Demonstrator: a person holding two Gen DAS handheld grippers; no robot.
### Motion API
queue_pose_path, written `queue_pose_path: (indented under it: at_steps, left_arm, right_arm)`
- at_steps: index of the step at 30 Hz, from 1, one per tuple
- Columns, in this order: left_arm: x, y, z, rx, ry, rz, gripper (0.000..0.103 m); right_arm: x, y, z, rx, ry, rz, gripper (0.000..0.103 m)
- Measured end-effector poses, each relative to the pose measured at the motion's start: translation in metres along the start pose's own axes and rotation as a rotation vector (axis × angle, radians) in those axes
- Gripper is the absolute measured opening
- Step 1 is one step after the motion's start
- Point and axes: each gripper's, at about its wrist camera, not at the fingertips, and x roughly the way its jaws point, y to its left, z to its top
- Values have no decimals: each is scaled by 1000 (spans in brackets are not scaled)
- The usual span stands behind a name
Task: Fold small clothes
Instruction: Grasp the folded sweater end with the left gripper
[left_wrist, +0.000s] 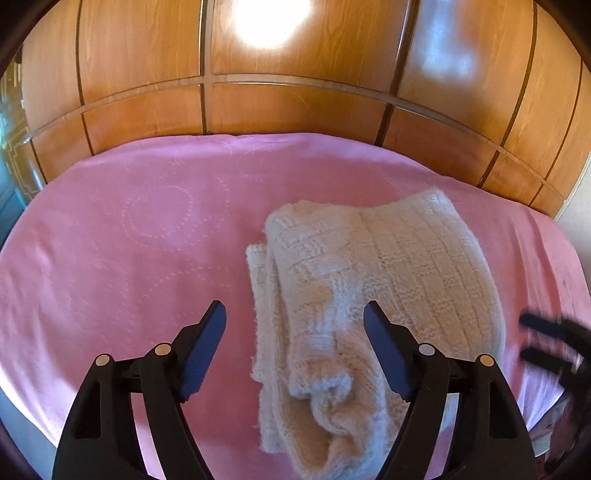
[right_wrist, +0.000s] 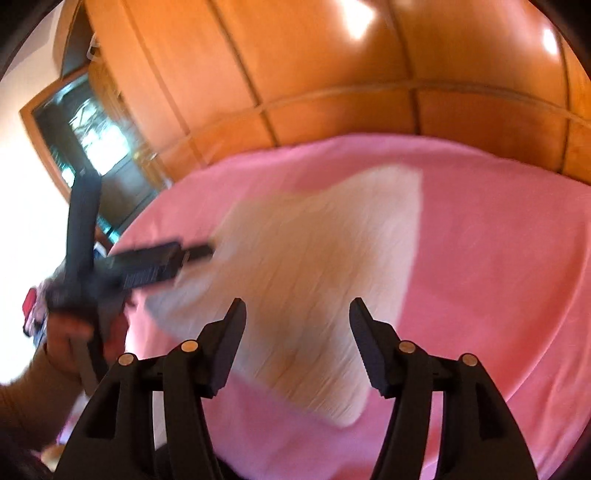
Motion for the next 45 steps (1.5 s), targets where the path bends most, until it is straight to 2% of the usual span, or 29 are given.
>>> queue_pose_path:
  at_steps: [6, 8, 16, 21, 24, 29, 31, 34, 38, 42, 44, 45]
  left_arm:
    - [2, 0, -3, -9, -10, -3, 76]
    - [6, -1, -3, -8, -10, 3, 76]
    - [15, 3, -8, 0, 2, 29, 76]
    - [26, 8, -11, -18, 25, 11, 76]
    - [34, 10, -13, -27, 37, -4, 79]
    - [51, 21, -19, -75, 74, -68, 81]
    - [58, 33, -22, -136, 90, -145, 81]
    - [66, 49, -27, -226, 114, -259, 81]
    - [67, 50, -28, -215, 112, -288, 81]
    - [69, 50, -27, -211, 105, -318, 80]
    - [69, 50, -27, -213, 104, -347, 74]
    - [70, 51, -28, -222, 108, -369, 69]
  right_arm:
    - [20, -3, 41, -4, -30, -50, 59]
    - [18, -1, 41, -18, -27, -57, 59]
    - [60, 3, 60, -62, 26, -111, 60]
    - [86, -5, 60, -51, 62, -139, 69]
    - [108, -11, 57, -46, 116, -161, 74]
    - [136, -20, 53, -28, 144, -174, 84]
    - [134, -21, 55, -21, 146, -160, 87]
    - [116, -23, 56, -27, 122, -96, 89]
    - [66, -51, 55, 81, 22, -5, 98]
    - [46, -96, 35, 228, 31, 38, 98]
    - [48, -110, 22, 293, 51, 91, 94]
    - [50, -114, 15, 322, 63, 144, 88]
